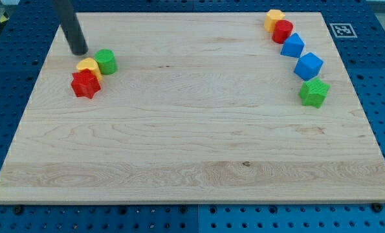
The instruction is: Separate the red star and the yellow heart
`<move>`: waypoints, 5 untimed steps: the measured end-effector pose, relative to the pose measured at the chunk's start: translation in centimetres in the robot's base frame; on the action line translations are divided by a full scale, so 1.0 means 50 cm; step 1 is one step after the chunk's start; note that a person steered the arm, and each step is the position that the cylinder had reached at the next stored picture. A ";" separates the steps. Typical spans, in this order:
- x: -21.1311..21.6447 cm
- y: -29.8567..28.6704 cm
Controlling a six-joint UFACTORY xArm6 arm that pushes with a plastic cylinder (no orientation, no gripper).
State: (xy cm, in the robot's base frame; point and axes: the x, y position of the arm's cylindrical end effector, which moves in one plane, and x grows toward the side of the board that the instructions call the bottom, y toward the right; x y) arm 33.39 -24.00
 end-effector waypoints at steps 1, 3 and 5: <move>0.057 -0.017; 0.118 -0.017; 0.137 0.008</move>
